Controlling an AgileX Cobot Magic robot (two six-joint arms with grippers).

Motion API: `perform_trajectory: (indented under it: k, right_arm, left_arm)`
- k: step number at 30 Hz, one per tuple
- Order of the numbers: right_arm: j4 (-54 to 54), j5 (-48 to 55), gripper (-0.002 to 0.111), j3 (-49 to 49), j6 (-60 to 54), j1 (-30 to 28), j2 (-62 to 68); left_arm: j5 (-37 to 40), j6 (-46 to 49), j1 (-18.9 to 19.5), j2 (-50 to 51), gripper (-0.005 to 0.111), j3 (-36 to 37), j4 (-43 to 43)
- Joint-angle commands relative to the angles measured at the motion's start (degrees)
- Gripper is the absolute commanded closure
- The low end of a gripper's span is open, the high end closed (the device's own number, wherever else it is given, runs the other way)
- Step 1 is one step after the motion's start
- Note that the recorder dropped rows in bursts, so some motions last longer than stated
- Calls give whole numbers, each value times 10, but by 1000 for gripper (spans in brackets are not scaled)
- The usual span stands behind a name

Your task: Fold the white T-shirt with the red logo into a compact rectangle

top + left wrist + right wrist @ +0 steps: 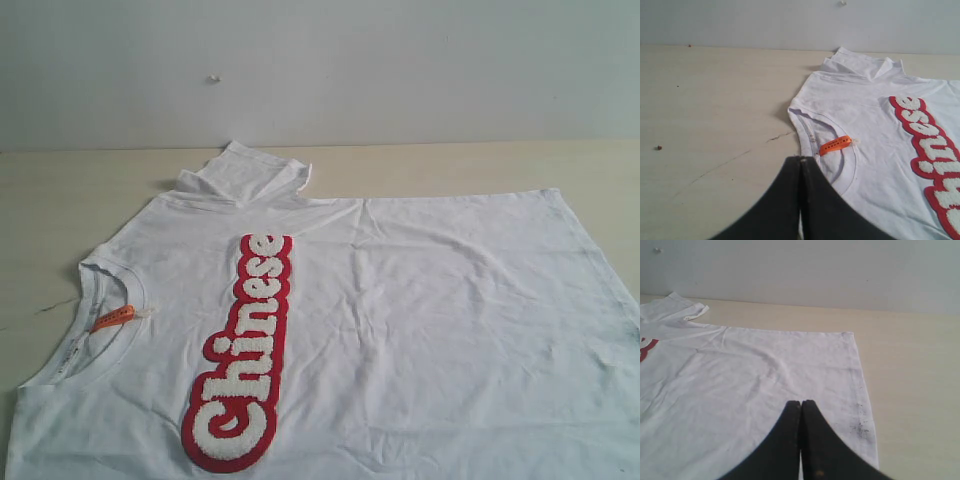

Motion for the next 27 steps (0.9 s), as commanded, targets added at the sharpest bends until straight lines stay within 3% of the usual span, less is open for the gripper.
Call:
perform_trajectory:
  k: [1, 15, 20, 27]
  right_arm:
    - [-1, -9, 108, 3, -1, -3, -3]
    - [-1, -9, 108, 3, -1, -3, -3]
    - [-1, -29, 108, 3, -1, -3, -3]
    - [19, -144, 108, 3, 1, -3, -3]
  left_arm:
    - [-6, 0, -4, -3, 107, -1, 1]
    - [-12, 18, -4, -3, 107, -1, 3]
    - [-54, 8, -4, -3, 107, -1, -53]
    - [-170, 8, -4, -3, 107, -1, -142]
